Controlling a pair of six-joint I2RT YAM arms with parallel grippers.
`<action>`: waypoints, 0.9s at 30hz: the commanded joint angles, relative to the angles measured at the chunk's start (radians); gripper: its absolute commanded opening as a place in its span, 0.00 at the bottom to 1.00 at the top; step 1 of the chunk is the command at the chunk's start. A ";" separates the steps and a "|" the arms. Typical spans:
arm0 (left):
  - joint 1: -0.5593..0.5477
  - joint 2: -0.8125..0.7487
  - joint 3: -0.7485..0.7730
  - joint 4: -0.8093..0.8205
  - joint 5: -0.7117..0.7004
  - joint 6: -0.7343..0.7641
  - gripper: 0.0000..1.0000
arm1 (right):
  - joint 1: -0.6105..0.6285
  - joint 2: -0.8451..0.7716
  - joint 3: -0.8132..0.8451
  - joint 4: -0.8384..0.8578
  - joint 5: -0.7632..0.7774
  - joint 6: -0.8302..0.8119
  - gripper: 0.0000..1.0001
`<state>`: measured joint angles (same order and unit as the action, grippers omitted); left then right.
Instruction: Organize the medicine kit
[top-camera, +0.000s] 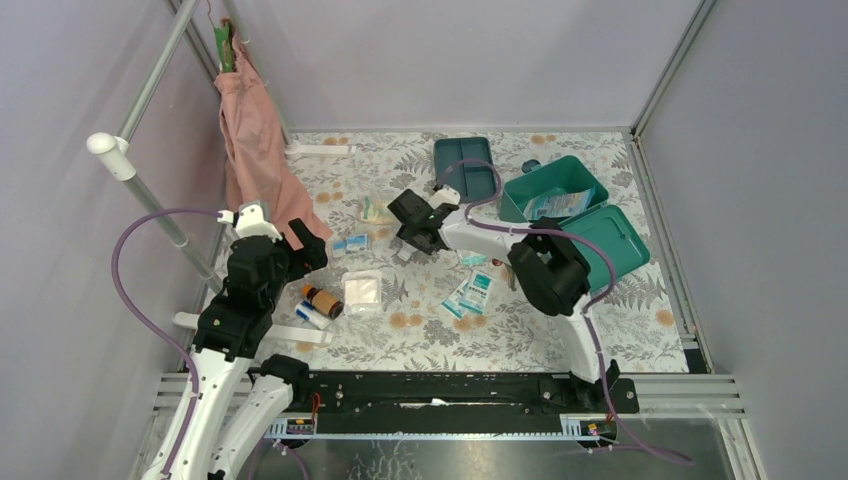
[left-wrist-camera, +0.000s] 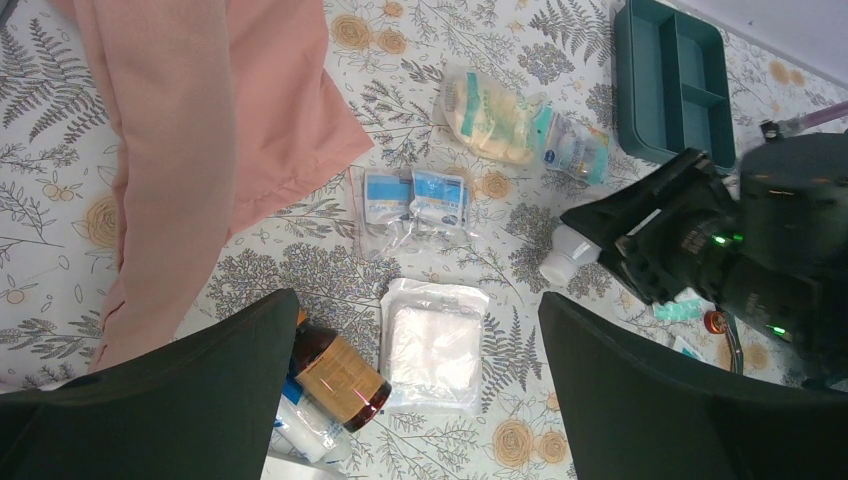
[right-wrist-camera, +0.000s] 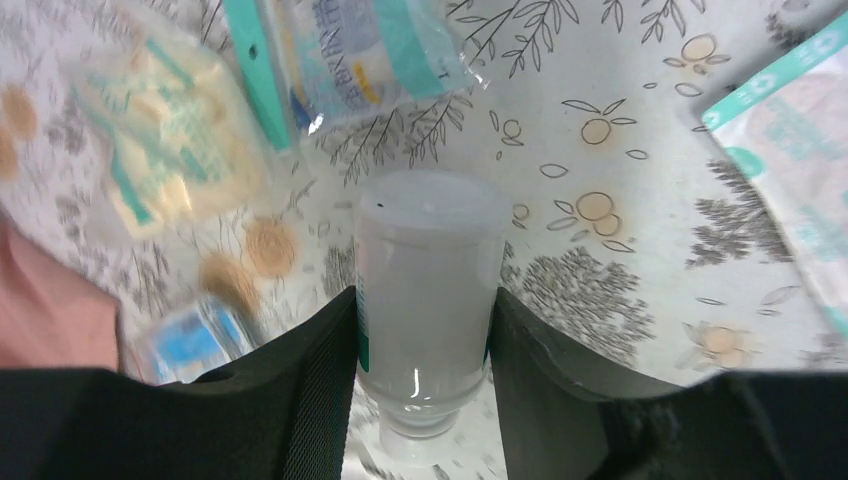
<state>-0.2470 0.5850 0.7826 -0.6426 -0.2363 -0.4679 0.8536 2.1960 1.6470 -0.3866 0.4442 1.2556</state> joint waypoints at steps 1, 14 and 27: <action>0.002 0.001 -0.012 0.031 -0.009 0.017 0.99 | -0.030 -0.220 -0.082 0.155 -0.115 -0.350 0.45; 0.002 0.005 -0.013 0.031 -0.011 0.015 0.99 | -0.383 -0.738 -0.347 0.090 -0.258 -0.472 0.37; 0.002 0.001 -0.014 0.030 -0.013 0.015 0.99 | -0.675 -0.659 -0.446 0.010 -0.233 -0.397 0.34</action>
<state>-0.2470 0.5907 0.7826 -0.6426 -0.2363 -0.4679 0.1967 1.4731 1.1927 -0.3637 0.2165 0.8188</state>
